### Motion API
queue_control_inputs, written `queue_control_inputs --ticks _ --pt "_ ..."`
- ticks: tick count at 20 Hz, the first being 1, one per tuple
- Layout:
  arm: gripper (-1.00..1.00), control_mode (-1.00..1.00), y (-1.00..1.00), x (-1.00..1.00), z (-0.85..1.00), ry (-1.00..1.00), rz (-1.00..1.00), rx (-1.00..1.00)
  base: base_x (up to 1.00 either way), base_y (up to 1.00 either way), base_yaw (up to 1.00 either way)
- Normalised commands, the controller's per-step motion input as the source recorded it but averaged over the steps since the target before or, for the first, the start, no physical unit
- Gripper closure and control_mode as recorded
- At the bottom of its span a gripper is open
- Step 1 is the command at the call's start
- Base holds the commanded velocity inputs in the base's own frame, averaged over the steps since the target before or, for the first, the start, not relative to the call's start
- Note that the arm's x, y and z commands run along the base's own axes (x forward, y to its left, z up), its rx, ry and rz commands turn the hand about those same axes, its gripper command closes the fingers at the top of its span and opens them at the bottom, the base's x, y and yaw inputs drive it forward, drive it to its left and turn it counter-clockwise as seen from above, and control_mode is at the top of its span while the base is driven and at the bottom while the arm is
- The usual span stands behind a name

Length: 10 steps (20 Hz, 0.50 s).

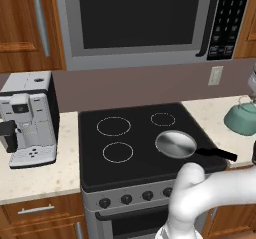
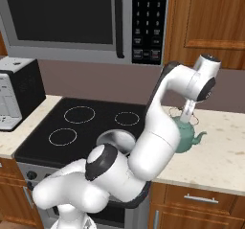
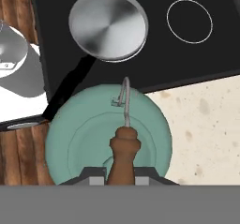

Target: Pick the kettle from the counter and place it on a stove burner. Then turn the burner on.

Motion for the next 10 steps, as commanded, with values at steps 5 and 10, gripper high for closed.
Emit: queue_control_inputs --ticks 5,10 --pt "1.0 -1.0 0.54 -0.35 0.45 -0.13 0.01 -0.03 0.0 0.0 0.0" --pt "1.0 -1.0 0.74 -0.38 0.3 -0.15 0.0 -0.06 0.0 0.0 0.0"
